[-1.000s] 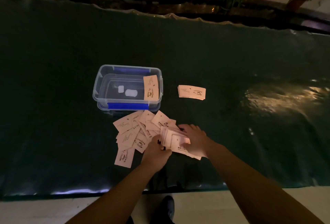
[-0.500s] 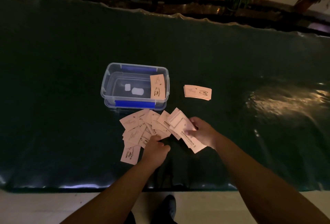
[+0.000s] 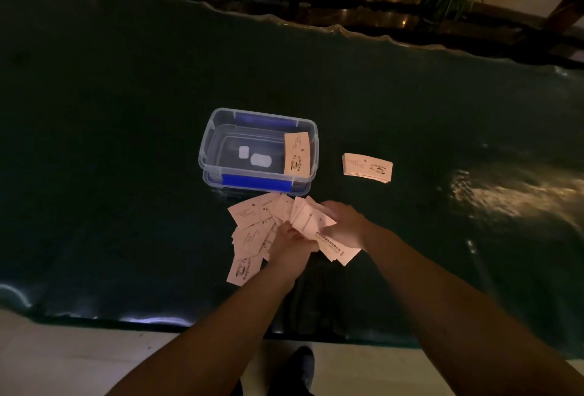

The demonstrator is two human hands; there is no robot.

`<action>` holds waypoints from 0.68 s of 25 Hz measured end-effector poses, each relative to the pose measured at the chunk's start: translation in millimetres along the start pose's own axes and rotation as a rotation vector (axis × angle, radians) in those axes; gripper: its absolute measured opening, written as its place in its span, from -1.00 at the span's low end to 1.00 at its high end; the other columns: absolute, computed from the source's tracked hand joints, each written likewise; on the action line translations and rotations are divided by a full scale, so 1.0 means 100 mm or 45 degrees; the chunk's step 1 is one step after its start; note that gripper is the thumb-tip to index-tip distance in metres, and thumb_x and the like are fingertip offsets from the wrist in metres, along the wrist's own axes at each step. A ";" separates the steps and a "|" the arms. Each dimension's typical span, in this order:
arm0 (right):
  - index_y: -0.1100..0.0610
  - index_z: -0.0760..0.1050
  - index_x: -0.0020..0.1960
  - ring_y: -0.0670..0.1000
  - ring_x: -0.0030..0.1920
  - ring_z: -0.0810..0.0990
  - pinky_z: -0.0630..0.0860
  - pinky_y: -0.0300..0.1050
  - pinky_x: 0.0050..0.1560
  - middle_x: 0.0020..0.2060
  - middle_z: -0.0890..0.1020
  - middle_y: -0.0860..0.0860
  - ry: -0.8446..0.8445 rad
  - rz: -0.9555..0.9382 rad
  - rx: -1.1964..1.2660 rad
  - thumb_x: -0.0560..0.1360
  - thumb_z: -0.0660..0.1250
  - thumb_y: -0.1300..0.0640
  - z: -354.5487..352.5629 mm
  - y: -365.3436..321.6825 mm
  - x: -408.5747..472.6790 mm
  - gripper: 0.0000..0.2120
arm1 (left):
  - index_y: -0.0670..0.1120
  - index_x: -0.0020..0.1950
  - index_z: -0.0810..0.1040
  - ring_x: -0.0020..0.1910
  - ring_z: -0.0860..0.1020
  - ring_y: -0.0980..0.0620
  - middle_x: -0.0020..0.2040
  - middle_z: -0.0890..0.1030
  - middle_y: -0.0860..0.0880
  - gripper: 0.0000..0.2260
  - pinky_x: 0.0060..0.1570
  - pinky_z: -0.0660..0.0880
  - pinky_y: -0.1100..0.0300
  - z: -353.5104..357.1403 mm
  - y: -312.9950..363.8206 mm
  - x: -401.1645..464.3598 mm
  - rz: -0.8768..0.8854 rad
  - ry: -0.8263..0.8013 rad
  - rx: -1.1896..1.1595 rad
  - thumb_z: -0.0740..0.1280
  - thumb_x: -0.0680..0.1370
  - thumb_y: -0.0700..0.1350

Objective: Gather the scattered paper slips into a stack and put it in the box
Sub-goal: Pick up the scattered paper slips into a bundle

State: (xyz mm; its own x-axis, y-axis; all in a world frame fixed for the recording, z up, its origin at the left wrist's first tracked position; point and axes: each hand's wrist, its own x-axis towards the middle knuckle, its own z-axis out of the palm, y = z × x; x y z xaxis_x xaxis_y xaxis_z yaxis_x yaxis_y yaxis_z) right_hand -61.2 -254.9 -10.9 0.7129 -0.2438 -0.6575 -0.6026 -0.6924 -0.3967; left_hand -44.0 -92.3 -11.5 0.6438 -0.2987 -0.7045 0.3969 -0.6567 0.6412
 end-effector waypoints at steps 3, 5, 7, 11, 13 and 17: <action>-0.04 0.25 0.64 0.14 0.48 0.46 0.45 0.16 0.41 0.53 0.45 0.07 -0.013 0.026 0.048 0.51 0.51 -0.02 0.02 -0.01 -0.02 -0.22 | -0.06 0.43 0.44 -0.06 0.49 0.14 0.15 0.53 0.05 -0.56 -0.07 0.41 0.32 0.04 0.05 0.03 -0.025 0.009 0.089 0.44 0.58 -0.08; -0.01 0.25 0.63 0.12 0.45 0.48 0.48 0.03 0.30 0.53 0.45 0.06 -0.035 0.052 0.110 0.50 0.53 -0.02 0.04 0.02 -0.05 -0.21 | -0.04 0.45 0.42 -0.16 0.41 0.18 0.20 0.53 0.03 -0.56 -0.19 0.33 0.34 0.06 0.04 0.00 -0.002 0.001 0.137 0.43 0.59 -0.11; 0.00 0.29 0.59 0.07 0.31 0.53 0.49 -0.04 0.15 0.48 0.49 0.06 -0.047 0.090 0.226 0.49 0.54 0.01 0.09 0.07 -0.08 -0.25 | 0.01 0.42 0.44 0.00 0.52 0.15 0.25 0.58 0.00 -0.58 -0.02 0.48 0.26 0.07 -0.02 0.00 0.088 -0.068 -0.029 0.41 0.59 -0.18; -0.04 0.34 0.53 -0.03 0.15 0.51 0.51 -0.06 0.07 0.44 0.50 0.06 0.001 0.068 0.441 0.48 0.55 0.09 0.18 0.05 -0.12 -0.32 | -0.08 0.39 0.51 0.14 0.63 -0.05 0.21 0.64 -0.08 -0.64 0.17 0.59 -0.03 0.02 -0.09 -0.07 0.158 -0.027 -0.182 0.40 0.59 -0.21; -0.01 0.31 0.58 0.02 0.34 0.48 0.48 -0.03 0.19 0.56 0.38 0.03 0.049 -0.006 0.388 0.48 0.55 0.10 0.20 -0.03 -0.10 -0.25 | -0.16 0.30 0.56 0.13 0.62 -0.12 0.20 0.65 -0.14 -0.69 0.13 0.58 -0.01 -0.01 -0.10 -0.05 0.169 0.198 -0.079 0.44 0.56 -0.17; -0.05 0.21 0.67 0.15 0.68 0.11 0.28 0.23 0.56 0.72 0.08 -0.05 -0.036 -0.135 0.146 0.50 0.53 0.08 0.16 -0.24 -0.01 -0.17 | -0.09 0.37 0.51 0.23 0.55 -0.07 0.28 0.57 -0.09 -0.62 0.25 0.49 0.03 -0.14 -0.10 -0.06 -0.006 0.311 0.144 0.43 0.58 -0.03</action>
State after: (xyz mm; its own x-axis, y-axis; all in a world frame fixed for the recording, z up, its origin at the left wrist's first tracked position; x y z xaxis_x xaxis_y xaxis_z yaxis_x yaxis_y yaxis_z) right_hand -53.0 -227.4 -10.5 0.7654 -0.1532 -0.6250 -0.5626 -0.6309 -0.5343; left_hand -42.9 -73.9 -9.5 0.7864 -0.1286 -0.6041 0.3334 -0.7350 0.5905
